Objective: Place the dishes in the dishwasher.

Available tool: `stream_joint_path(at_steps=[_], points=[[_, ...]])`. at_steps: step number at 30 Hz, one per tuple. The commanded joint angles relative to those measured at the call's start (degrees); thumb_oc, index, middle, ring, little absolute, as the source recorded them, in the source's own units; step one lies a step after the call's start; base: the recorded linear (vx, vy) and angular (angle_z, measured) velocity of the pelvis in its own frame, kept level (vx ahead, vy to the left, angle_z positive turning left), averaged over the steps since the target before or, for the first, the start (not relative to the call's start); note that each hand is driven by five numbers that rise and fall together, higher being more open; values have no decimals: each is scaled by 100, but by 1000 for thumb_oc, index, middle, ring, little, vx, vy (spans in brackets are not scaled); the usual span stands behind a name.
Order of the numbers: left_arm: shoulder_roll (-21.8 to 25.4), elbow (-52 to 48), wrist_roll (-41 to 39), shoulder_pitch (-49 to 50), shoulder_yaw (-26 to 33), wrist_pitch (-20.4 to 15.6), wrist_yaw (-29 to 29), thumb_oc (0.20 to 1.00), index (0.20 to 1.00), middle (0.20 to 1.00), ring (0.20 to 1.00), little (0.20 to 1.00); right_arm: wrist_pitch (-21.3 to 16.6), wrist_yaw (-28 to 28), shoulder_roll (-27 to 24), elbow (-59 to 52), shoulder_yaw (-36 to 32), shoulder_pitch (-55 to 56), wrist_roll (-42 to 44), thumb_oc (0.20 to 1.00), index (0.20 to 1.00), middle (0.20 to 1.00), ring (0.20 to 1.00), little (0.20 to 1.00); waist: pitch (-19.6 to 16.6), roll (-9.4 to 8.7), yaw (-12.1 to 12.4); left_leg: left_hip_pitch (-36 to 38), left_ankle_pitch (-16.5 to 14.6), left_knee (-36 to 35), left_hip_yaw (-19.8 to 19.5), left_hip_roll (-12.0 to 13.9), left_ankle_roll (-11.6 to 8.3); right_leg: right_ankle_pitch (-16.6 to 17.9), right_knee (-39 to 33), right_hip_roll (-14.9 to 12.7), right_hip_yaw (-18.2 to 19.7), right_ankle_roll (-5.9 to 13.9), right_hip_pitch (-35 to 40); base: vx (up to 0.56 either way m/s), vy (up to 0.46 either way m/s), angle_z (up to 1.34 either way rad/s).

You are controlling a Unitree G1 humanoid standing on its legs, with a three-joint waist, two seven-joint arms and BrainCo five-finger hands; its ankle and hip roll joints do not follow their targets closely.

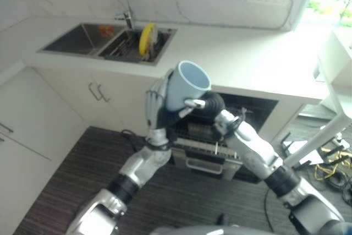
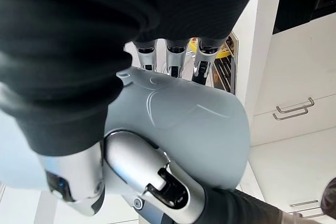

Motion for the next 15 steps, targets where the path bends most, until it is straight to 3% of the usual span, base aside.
stream_joint_path(at_steps=[1, 6, 7, 8, 9, 15], points=[[43, 286, 313, -689, -901, -189, -163, 200, 200, 200, 200, 200, -621, 97, 832, -200, 231, -984, 132, 200, 200, 200, 200, 200, 31, -324, 91, -273, -327, 161, 110, -254, 398, -1187, 711, -246, 553, 396, 382, 0, 0, 0], [47, 286, 303, -626, -908, -245, -118, 200, 200, 200, 200, 200, -824, -5, 878, -240, 205, -978, 158, 200, 200, 200, 200, 200, 45, -309, 105, -281, -341, 191, 113, -258, 409, -1199, 726, -244, 546, 382, 385, 0, 0, 0], [39, 275, 327, -618, -906, -258, -119, 520, 520, 520, 520, 520, -905, -35, 897, -243, 196, -982, 175, 200, 200, 200, 200, 200, 49, -305, 107, -277, -342, 192, 112, -259, 413, -1202, 731, -244, 544, 379, 386, 0, 0, 0], [38, 273, 331, -614, -908, -265, -119, 645, 645, 645, 645, 645, -942, -47, 904, -247, 191, -981, 184, 200, 200, 200, 200, 200, 48, -303, 106, -273, -343, 189, 112, -258, 413, -1203, 730, -243, 542, 379, 388, 0, 0, 0], [30, 278, 322, -620, -910, -276, -138, 1000, 1000, 1000, 1000, 1000, -1004, -100, 923, -283, 173, -972, 205, 200, 200, 200, 200, 200, 44, -299, 103, -267, -345, 186, 117, -259, 412, -1204, 728, -242, 541, 380, 395, 0, 0, 0], [-13, 276, 323, -590, -946, -310, -123, 1000, 1000, 1000, 1000, 1000, -1295, -336, 1019, -346, 103, -940, 278, 200, 200, 200, 200, 200, 43, -277, 99, -269, -348, 193, 121, -261, 415, -1220, 727, -236, 542, 365, 402, 0, 0, 0]])
